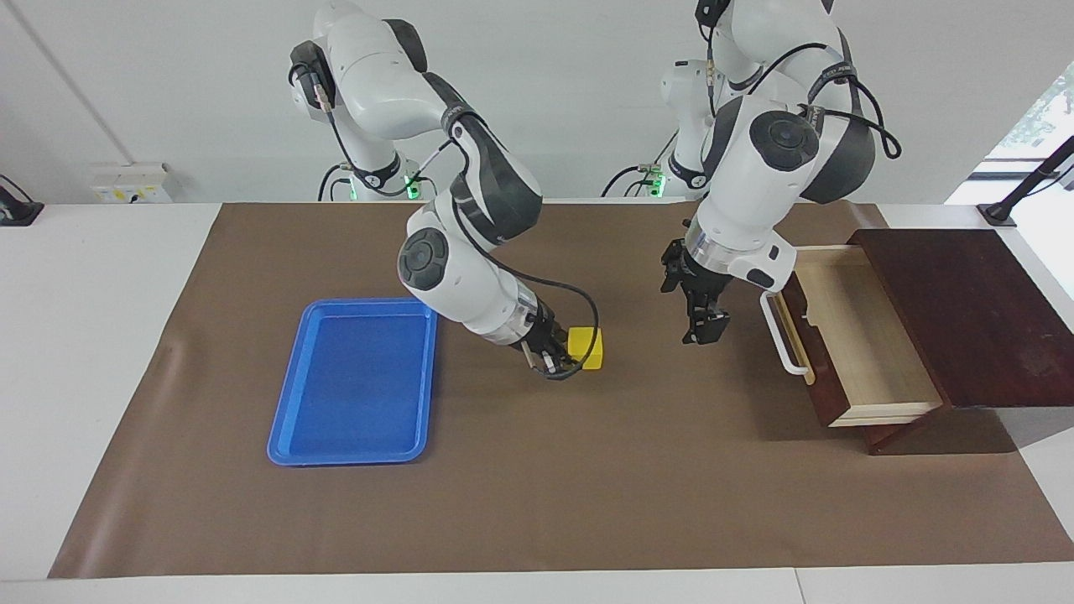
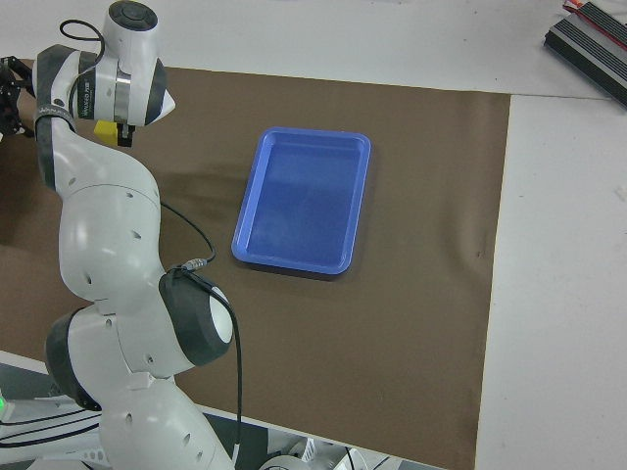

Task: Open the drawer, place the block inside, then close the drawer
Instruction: 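Carry the cube toward the left gripper while the left gripper reaches over, then grasp the cube with the left gripper and open the right gripper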

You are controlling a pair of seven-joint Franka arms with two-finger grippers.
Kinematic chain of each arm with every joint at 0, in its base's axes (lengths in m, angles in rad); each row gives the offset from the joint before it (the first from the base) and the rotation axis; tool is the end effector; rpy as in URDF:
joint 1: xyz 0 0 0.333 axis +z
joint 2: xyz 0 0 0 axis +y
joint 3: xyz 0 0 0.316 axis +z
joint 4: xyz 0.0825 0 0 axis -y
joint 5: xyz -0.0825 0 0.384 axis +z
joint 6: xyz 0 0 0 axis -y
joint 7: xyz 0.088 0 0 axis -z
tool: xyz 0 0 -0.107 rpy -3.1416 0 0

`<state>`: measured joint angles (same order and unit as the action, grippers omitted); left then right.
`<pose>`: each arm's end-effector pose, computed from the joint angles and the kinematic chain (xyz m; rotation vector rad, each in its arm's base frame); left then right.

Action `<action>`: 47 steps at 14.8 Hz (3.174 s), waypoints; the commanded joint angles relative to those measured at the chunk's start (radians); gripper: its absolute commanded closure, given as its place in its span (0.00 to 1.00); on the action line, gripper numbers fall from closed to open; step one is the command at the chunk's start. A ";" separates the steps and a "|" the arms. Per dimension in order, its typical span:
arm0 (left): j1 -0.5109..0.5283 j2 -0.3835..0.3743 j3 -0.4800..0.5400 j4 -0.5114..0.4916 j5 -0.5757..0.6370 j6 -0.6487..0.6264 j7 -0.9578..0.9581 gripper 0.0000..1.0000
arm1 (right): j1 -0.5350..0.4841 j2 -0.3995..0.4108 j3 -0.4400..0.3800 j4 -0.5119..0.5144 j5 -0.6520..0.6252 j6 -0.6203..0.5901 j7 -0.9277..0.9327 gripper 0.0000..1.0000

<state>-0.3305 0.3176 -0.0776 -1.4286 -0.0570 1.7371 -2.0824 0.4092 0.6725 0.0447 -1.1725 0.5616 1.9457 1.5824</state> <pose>0.6032 -0.2589 0.5147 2.0743 2.3322 -0.1230 0.6668 0.3545 0.4179 -2.1326 1.6617 0.5891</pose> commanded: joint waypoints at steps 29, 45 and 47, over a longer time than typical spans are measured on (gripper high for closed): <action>-0.168 0.115 0.025 0.048 0.071 0.111 -0.070 0.00 | 0.036 0.009 0.001 0.019 0.023 0.045 0.068 1.00; -0.162 0.117 0.025 0.051 0.085 0.102 -0.070 1.00 | 0.036 0.007 0.001 0.016 0.050 0.065 0.076 1.00; -0.157 0.115 0.025 0.054 0.088 0.082 -0.065 1.00 | 0.034 0.007 0.001 0.016 0.050 0.065 0.076 1.00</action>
<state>-0.4816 0.4247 -0.0597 -1.3867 0.0118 1.8549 -2.1363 0.4488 0.6774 0.0420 -1.1714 0.5833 1.9851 1.6221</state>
